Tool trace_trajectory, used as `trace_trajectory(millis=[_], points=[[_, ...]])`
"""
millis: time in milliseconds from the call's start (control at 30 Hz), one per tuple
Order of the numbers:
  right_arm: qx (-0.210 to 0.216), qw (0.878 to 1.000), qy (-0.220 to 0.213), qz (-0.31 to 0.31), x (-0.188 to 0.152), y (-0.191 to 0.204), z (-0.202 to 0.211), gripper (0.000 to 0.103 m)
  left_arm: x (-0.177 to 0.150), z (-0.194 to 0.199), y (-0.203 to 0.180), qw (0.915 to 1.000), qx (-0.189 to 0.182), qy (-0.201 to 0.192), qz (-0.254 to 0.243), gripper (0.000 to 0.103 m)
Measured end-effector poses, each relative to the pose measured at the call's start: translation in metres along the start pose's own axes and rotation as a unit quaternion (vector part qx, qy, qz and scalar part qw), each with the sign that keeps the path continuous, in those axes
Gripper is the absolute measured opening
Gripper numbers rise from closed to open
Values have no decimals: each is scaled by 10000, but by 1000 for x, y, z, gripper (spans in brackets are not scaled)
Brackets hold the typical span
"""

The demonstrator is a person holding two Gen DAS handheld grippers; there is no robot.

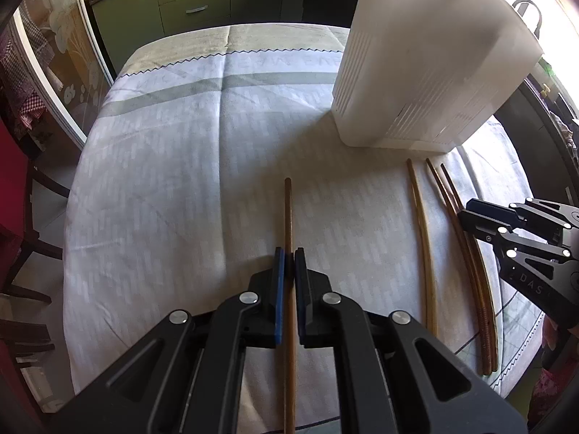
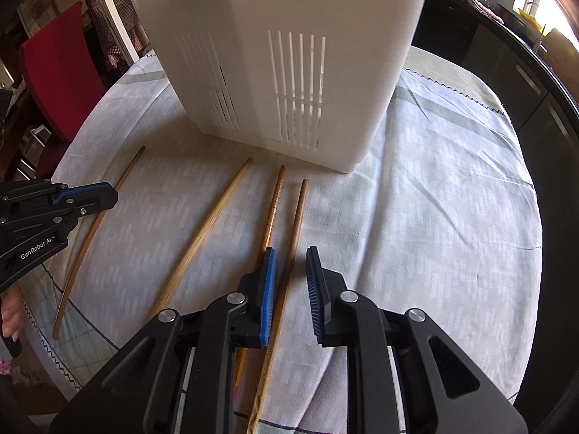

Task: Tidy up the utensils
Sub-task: 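Grasp a wooden chopstick with the right gripper while the left gripper lifts its chopstick, then carry both chopsticks upright over the white holder with both grippers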

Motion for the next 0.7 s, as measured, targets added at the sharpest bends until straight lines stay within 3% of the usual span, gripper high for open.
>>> trace_trajectory(millis=[333, 500, 700], points=[[127, 9999, -3, -82, 13, 4, -1, 6, 11, -2, -9, 9998, 151, 105, -27, 5], [339, 9988, -312, -193, 13, -14, 22, 6, 8, 2, -2, 9999, 27, 46, 130, 5], [585, 9941, -850, -342, 0, -31, 64, 6, 0, 32, 2, 9991, 8, -394, 156, 5]])
Point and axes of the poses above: each gripper's, at about its wrist camera, not at the fingertips, and z roughly against the way its jaws point, y to its left, x to its top, the point moved 3 cm from there along -z, roughly the way its jaws point, and after that the axes turned 9 degrees about y, right-handed, at the moved point
